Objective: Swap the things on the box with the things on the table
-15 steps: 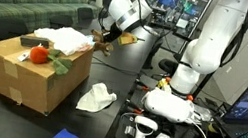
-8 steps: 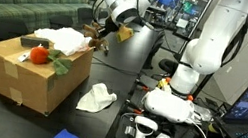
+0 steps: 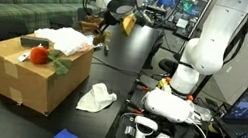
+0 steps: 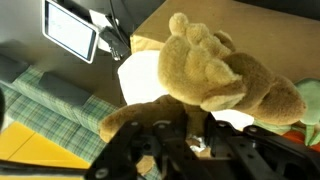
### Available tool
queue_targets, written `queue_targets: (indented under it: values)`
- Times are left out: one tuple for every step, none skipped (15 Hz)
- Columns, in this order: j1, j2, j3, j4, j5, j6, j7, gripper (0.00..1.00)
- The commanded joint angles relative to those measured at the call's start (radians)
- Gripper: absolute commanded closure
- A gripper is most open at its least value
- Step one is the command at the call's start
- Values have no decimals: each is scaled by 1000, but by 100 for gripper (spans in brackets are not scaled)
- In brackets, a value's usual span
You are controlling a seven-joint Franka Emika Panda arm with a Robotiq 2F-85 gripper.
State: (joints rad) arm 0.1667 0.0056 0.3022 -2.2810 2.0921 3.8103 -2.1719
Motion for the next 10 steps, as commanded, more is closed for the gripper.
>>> queue_targets:
  values:
    - [30, 30, 35, 151, 63, 167, -262, 97]
    - [36, 37, 45, 180, 67, 197, -326, 97]
    - [41, 48, 56, 212, 68, 218, -388, 97]
    - [41, 59, 64, 244, 68, 231, -451, 97]
    - [35, 66, 69, 281, 78, 220, -514, 97]
    - [27, 77, 76, 313, 91, 210, -575, 97]
    - [15, 91, 78, 355, 118, 193, -635, 97]
    - [0, 107, 76, 400, 150, 181, -694, 97]
    - [75, 145, 55, 340, 65, 155, -551, 97]
    - [-22, 162, 142, 375, 76, 148, -555, 97]
